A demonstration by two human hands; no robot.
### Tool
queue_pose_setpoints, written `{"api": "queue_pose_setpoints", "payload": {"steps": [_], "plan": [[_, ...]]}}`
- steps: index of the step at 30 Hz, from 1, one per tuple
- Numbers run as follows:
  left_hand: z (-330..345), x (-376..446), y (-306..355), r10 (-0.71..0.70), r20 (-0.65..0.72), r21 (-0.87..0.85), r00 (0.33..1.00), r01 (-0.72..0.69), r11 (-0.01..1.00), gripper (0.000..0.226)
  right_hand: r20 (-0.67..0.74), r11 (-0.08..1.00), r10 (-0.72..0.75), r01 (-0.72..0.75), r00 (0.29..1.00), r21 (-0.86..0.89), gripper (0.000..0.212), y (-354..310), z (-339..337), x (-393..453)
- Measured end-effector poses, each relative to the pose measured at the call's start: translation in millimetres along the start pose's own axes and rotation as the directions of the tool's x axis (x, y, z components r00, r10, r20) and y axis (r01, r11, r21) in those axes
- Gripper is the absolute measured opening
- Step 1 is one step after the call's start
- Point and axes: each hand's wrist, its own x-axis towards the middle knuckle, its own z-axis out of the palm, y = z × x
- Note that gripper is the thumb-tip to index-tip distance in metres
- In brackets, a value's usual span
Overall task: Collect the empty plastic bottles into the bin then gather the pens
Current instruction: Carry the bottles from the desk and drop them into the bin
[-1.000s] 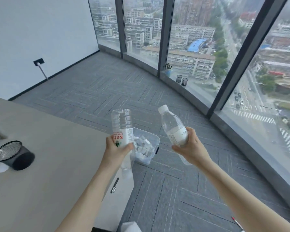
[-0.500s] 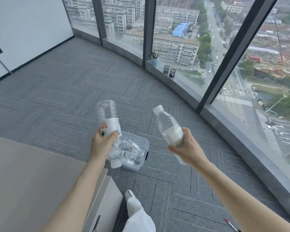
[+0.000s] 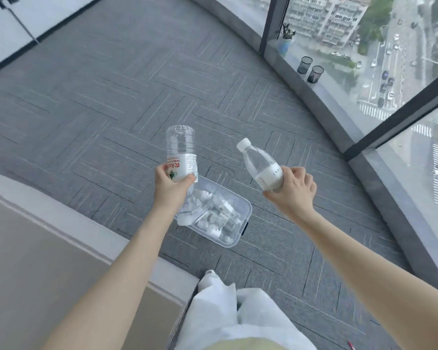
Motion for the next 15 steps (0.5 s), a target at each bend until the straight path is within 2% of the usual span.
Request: {"api": "queue_pose_setpoints", "payload": {"steps": [5, 10, 15], "plan": [[-3, 31, -17, -0.132, -0.102, -0.033, 0.986, 0.129, 0.991, 0.059, 0.238, 0.997, -0.012, 0.031, 0.971, -0.073, 0.066, -8, 40, 59], [0, 54, -37, -0.241, -0.236, -0.031, 0.941, 0.24, 0.97, 0.058, 0.482, 0.982, -0.016, 0.104, 0.876, -0.156, 0.068, -18, 84, 109], [27, 87, -76, -0.304, -0.281, -0.081, 0.91, 0.293, 0.953, 0.049, 0.627, 0.975, -0.075, 0.19, 0.775, -0.118, 0.065, -14, 142, 154]]}}
